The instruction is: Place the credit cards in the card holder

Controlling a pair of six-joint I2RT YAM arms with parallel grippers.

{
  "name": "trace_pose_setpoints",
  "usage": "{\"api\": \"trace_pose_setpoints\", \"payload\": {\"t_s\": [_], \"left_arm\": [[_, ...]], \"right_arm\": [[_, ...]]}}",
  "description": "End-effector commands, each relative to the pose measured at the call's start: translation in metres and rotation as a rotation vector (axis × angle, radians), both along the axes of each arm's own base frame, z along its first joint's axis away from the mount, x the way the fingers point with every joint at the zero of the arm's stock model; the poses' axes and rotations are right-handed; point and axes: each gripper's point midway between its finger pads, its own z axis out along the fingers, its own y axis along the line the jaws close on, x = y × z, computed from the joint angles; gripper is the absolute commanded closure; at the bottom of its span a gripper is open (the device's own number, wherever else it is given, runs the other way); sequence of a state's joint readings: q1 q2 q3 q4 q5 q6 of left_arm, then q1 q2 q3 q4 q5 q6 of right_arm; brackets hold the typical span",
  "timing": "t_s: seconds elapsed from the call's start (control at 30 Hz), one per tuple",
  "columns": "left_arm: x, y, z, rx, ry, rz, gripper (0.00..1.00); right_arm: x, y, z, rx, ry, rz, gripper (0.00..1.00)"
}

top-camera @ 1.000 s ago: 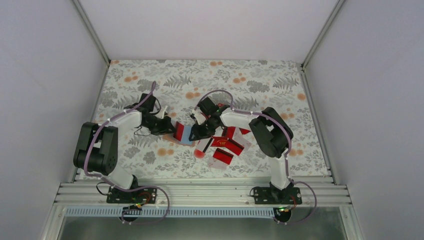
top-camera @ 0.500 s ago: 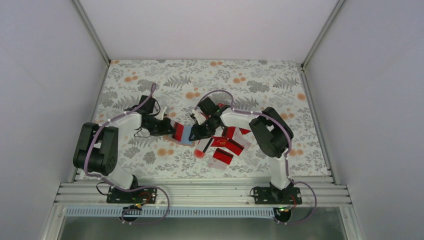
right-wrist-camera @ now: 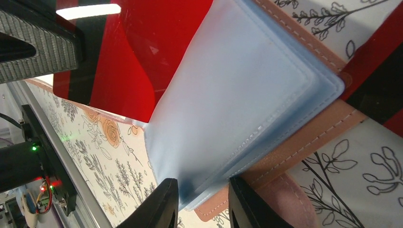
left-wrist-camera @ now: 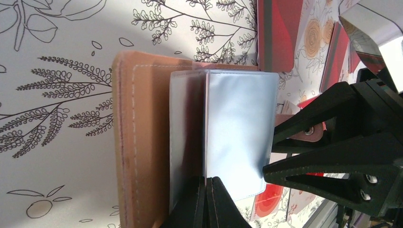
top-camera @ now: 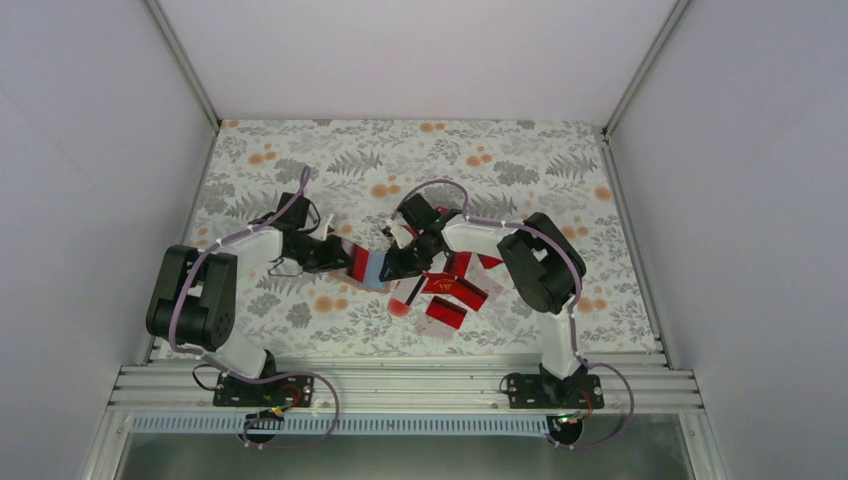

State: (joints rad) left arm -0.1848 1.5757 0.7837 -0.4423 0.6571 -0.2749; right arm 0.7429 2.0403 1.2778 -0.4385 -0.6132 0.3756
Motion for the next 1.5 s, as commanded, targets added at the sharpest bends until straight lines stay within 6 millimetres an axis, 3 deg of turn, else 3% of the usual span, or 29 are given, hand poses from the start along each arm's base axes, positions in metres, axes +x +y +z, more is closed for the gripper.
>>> {"api": "trace_pose_setpoints", "payload": {"t_s": [0.0,0.77,1.47], "left_arm": [[-0.009,-0.006,-0.003,-0.052,0.037,-0.001,0.98],[-0.015,-0.003,-0.007,-0.213,0.07,0.053,0.98],[-0.011,-0.004,-0.016,-0.2,0.096,0.021,0.98]], "right_arm": [[-0.008,-0.028,-0.057,-0.18,0.044,-0.027,0.72],[-0.012,-0.033,-0.068,-0.209,0.06,-0.006,0.71],[-0.011,-0.03,-0.072,-0.21,0.059,0.019,0.71]]}}
